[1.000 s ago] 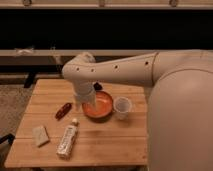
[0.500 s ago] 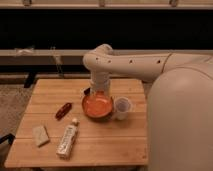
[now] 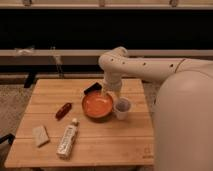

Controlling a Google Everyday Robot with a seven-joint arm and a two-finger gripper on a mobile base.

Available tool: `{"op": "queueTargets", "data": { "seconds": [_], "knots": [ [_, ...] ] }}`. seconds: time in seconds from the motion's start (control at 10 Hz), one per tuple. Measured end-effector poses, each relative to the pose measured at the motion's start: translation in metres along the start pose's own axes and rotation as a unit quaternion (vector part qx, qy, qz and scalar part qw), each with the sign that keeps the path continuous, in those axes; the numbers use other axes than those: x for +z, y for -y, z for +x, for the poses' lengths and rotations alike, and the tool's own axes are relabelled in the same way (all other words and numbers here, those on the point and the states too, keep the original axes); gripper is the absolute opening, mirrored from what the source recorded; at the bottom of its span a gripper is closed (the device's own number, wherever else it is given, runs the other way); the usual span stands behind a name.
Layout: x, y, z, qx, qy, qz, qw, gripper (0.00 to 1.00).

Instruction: Place the ceramic cup in the ceramic bowl

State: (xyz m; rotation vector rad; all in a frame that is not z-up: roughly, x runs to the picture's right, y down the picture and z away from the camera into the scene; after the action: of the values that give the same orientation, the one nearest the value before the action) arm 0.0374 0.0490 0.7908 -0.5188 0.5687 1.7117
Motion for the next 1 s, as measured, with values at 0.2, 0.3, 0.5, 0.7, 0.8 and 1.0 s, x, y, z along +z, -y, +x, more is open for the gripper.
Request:
{"op": "queueTargets", "data": {
  "seconds": [0.2,0.3,0.5,0.7,0.8,1.0],
  "knots": [
    [0.02,0.009,0.0,0.019,-0.008,-0.001,0.9998,0.65],
    [0.027,0.009,0.0,0.023,-0.011,0.001,0.9997,0.65],
    [0.042,0.012,0.002,0.035,-0.021,0.01,0.9991,0.61],
    [0.055,0.014,0.006,0.041,-0.028,0.023,0.9985,0.42],
    [0.057,0.016,0.007,0.045,-0.029,0.03,0.9981,0.31],
    [0.056,0.021,0.007,0.05,-0.026,0.04,0.9976,0.13]
  ]
}}
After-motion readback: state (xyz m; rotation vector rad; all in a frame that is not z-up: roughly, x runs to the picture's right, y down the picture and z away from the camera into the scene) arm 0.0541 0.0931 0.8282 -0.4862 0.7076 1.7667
